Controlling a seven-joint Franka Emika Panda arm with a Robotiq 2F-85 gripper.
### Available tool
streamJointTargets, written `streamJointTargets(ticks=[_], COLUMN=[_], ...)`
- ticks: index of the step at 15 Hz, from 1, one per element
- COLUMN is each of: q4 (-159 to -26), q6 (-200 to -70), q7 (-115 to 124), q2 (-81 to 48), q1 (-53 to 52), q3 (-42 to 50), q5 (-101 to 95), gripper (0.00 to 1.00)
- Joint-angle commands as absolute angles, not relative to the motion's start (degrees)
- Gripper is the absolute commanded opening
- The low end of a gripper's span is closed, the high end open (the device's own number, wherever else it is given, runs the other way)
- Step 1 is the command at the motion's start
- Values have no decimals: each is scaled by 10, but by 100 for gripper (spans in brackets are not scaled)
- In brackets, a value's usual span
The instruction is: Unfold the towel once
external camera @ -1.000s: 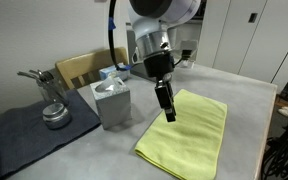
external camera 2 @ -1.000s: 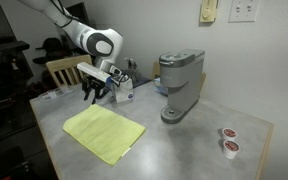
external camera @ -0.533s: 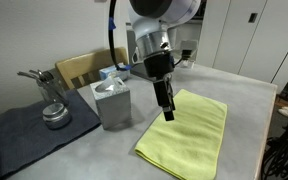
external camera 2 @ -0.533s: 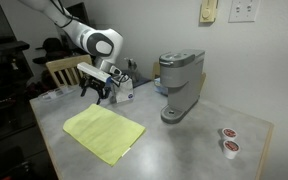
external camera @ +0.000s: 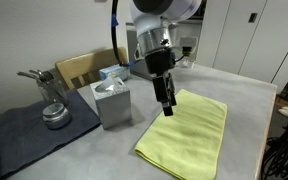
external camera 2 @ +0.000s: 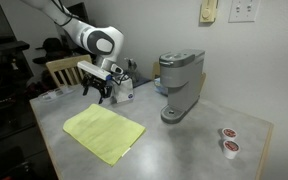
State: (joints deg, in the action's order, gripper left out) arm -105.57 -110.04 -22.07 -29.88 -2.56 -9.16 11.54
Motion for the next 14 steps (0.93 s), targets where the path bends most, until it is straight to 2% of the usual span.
streamJointTargets(ticks=[1,14], q4=[-1092,-1188], q6=[-1117,-1098], q7=[-167,-15], q2=[-261,-149], q1=[-32,-26], q3=[-77,-33], q5=[91,49], gripper=[100,100])
